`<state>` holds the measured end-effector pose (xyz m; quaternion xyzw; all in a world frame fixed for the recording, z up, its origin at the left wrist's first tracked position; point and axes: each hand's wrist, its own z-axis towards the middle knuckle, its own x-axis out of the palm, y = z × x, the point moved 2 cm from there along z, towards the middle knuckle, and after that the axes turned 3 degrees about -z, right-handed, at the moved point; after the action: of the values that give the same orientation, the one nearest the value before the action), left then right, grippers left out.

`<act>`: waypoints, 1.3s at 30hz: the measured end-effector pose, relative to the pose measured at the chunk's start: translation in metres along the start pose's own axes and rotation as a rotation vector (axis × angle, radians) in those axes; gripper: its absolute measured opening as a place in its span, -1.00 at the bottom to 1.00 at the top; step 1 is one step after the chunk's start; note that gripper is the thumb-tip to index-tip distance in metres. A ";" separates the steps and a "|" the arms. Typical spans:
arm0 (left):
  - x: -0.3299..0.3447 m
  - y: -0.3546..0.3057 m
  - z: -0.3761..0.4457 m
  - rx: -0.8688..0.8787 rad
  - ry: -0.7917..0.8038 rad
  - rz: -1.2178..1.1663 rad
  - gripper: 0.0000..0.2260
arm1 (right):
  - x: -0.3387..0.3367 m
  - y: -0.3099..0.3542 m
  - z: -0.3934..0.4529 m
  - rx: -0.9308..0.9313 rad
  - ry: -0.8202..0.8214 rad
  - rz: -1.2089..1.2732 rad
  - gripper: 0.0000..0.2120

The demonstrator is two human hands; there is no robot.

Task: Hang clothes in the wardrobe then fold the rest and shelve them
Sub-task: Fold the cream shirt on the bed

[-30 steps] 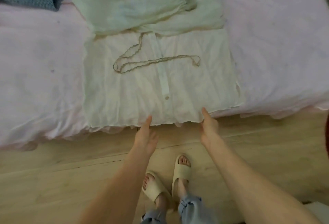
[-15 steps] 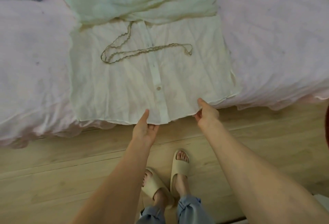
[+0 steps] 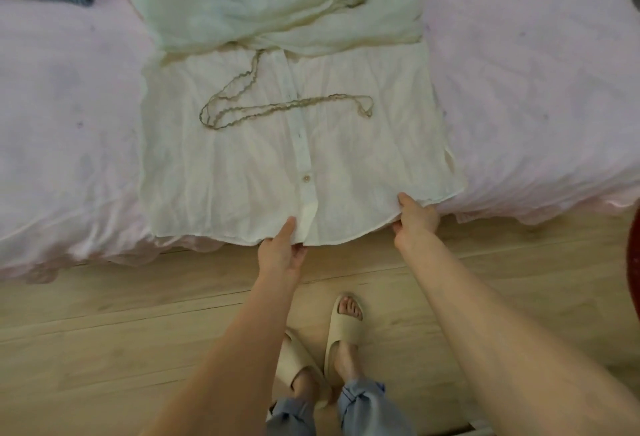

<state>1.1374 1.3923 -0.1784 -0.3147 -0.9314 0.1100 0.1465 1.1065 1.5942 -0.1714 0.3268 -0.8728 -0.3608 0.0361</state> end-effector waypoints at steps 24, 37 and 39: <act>0.312 -0.287 -0.012 1.064 -0.160 0.512 -0.67 | 0.258 0.297 0.018 -0.326 0.254 -0.148 -0.28; 0.403 -0.355 0.119 0.792 -0.040 0.961 -0.52 | 0.417 0.335 0.110 -0.578 0.316 -0.487 -0.66; 0.409 -0.362 0.128 0.780 -0.002 1.009 -0.42 | 0.428 0.334 0.118 -0.524 0.332 -0.486 -0.63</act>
<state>0.5827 1.3490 -0.1066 -0.6379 -0.5602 0.4970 0.1795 0.5537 1.5865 -0.1139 0.5577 -0.6306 -0.5115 0.1724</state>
